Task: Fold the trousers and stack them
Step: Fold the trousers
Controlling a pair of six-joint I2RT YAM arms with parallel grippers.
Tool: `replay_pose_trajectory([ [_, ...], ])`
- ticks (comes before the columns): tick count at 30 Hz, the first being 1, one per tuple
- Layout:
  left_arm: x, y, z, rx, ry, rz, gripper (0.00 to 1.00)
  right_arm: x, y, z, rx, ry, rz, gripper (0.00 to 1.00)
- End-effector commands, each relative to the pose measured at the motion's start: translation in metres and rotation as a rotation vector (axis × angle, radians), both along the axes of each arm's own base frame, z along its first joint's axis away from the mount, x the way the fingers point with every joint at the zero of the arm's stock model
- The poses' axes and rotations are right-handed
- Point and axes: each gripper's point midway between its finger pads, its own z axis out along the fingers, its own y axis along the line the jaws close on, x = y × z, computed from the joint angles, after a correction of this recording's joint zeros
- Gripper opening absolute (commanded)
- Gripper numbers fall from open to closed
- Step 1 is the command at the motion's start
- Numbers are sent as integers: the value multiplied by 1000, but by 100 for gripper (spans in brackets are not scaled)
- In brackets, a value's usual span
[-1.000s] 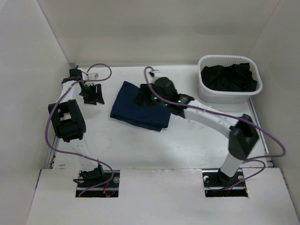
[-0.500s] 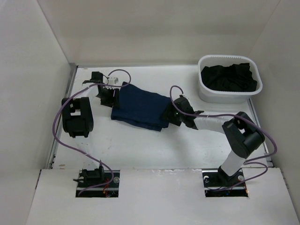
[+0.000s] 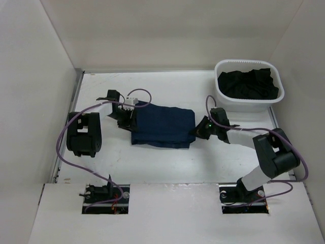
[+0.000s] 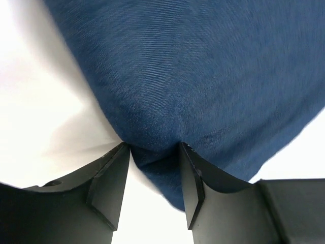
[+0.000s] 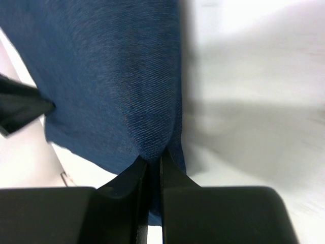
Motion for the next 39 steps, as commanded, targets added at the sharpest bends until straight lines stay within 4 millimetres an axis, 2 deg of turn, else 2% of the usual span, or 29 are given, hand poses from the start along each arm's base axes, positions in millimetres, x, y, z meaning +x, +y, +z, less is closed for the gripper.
replay_pose_trajectory([
  [1, -43, -22, 11, -45, 54, -104, 42, -28, -23, -3, 0, 84, 84, 4],
  [4, -63, -36, 8, -43, 83, -156, 43, -34, -50, -4, -79, 91, 67, 5],
  [6, -71, -43, 6, -35, 90, -187, 43, -36, -59, 2, -102, 77, 57, 6],
  [11, -70, -45, 9, -34, 80, -188, 43, -39, -68, 13, -126, 60, 55, 12],
  [12, -67, -44, 12, -33, 73, -185, 43, -39, -69, 15, -131, 58, 56, 18],
  [15, -62, -39, 25, -32, 65, -166, 44, -36, -82, 23, -165, 36, 47, 55],
  [16, -59, -38, 32, -34, 57, -155, 44, -33, -89, 30, -185, 11, 34, 64],
  [17, -58, -38, 40, -45, 48, -146, 44, -30, -97, 39, -212, -22, 21, 72],
  [18, -56, -37, 49, -52, 38, -135, 45, -26, -105, 51, -241, -63, 2, 100],
  [22, -51, -43, 95, -91, -43, -123, 46, -13, -131, 120, -350, -255, -41, 100],
  [25, -43, -38, 134, -100, -146, -104, 46, -15, -151, 171, -446, -344, -73, 100],
  [27, -29, -21, 161, -95, -252, -46, 48, -21, -173, 192, -526, -351, -127, 100],
  [29, -7, 10, 187, -77, -371, 83, 49, -28, -197, 206, -604, -337, -196, 100],
  [32, 24, 79, 212, 5, -512, 343, 51, -33, -226, 219, -682, -303, -304, 100],
  [33, 32, 113, 218, 54, -542, 467, 52, -35, -235, 222, -711, -282, -337, 100],
  [36, 34, 168, 229, 139, -579, 651, 53, -38, -258, 229, -771, -248, -392, 100],
  [39, 31, 188, 239, 152, -603, 707, 54, -40, -277, 231, -791, -230, -443, 100],
])
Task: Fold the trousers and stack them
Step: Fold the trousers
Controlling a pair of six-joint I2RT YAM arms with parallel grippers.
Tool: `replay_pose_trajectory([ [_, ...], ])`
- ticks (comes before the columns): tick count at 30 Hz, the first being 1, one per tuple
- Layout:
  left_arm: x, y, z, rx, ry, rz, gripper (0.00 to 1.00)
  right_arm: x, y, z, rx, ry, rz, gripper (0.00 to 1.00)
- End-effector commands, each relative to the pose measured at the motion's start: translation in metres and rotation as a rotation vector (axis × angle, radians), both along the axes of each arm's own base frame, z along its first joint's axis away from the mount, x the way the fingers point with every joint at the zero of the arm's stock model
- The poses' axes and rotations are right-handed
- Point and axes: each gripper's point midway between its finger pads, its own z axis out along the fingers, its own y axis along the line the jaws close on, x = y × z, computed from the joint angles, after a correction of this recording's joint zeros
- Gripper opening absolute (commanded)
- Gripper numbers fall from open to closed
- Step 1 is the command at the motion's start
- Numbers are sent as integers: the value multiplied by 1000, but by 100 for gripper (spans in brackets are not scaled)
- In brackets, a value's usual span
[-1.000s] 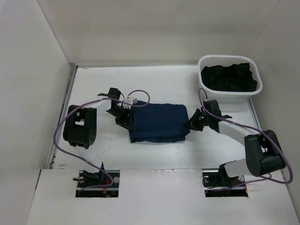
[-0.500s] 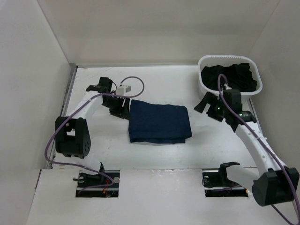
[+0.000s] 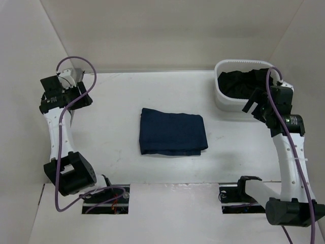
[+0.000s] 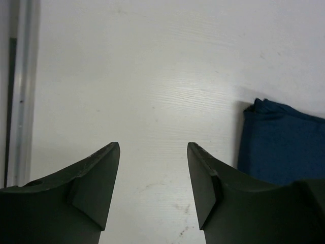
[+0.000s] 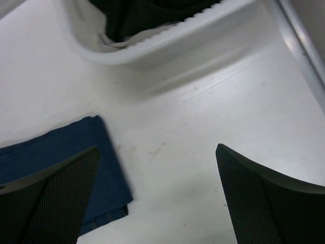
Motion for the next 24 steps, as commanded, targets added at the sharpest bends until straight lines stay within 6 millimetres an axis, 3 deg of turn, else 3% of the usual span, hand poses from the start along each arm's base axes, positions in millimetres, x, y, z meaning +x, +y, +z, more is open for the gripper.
replay_pose_trajectory([
  [1, 8, 17, 37, 36, -103, 77, 55, -16, -33, 6, -76, 35, -98, 100],
  [7, 6, 21, 63, 94, -146, 61, 55, -18, -37, 13, -88, -3, -106, 100],
  [24, 8, 4, 65, 85, -150, 22, 55, -22, -44, 18, -115, -16, -131, 100],
])
